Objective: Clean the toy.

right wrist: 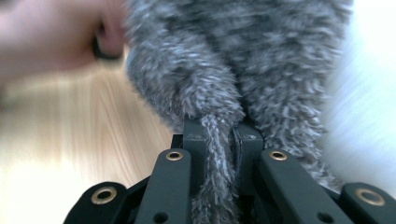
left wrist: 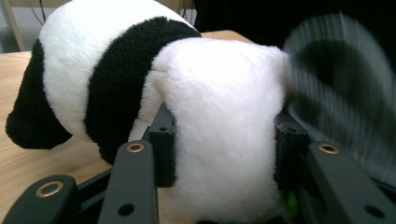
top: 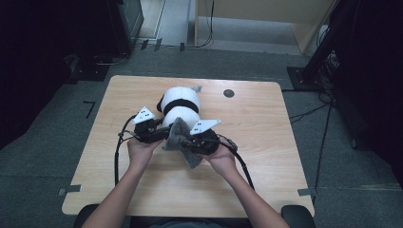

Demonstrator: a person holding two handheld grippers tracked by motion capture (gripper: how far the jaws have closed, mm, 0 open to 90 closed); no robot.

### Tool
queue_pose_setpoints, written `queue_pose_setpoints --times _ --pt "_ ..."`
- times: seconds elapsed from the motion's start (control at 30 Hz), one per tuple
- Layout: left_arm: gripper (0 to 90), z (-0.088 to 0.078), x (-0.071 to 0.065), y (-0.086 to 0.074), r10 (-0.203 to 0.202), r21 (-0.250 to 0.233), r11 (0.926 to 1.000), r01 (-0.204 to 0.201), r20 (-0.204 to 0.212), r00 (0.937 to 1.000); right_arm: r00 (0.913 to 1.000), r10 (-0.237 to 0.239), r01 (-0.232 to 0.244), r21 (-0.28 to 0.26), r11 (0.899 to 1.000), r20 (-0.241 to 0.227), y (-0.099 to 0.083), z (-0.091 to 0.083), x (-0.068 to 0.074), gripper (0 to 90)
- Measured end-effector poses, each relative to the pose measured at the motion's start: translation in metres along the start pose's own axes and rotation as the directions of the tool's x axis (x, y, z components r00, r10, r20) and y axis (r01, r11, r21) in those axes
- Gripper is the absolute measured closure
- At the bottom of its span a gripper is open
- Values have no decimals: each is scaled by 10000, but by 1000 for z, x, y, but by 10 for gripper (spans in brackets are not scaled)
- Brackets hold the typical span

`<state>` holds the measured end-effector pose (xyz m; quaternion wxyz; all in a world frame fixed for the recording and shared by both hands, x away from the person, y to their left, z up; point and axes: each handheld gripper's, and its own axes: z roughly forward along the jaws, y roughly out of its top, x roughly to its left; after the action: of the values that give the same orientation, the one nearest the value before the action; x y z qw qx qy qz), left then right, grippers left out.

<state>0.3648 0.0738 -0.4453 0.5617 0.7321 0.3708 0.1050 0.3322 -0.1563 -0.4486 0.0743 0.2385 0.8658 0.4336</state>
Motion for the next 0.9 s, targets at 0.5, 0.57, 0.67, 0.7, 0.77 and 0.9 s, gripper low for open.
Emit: queue_pose_setpoints --times 0.5,0.57,0.67,0.7,0.77,0.9 --pt "541 -4 4 0 163 -32 9999 -163 86 9998 9963 233 -291 698 9971 824 -24 3 -33 799" --pt "541 -5 4 0 155 -5 9999 -155 110 9998 9927 413 -509 834 9952 1137 -29 -1 -41 799" --pt "540 -5 7 -1 177 -24 9998 -177 181 9997 9881 1164 -1209 406 9918 1001 -34 -11 -52 800" --pt "540 -5 7 0 98 -67 9999 -96 189 9998 9876 1245 -1276 268 9915 956 -35 -14 -54 800" --pt "541 -5 7 0 138 -85 9999 -136 168 9998 9867 1154 -1186 216 9927 1142 -33 -18 -53 800" --pt "540 -7 8 0 319 29 9995 -319 -37 9995 9786 1439 -1449 -40 9894 1469 -34 -29 -61 800"
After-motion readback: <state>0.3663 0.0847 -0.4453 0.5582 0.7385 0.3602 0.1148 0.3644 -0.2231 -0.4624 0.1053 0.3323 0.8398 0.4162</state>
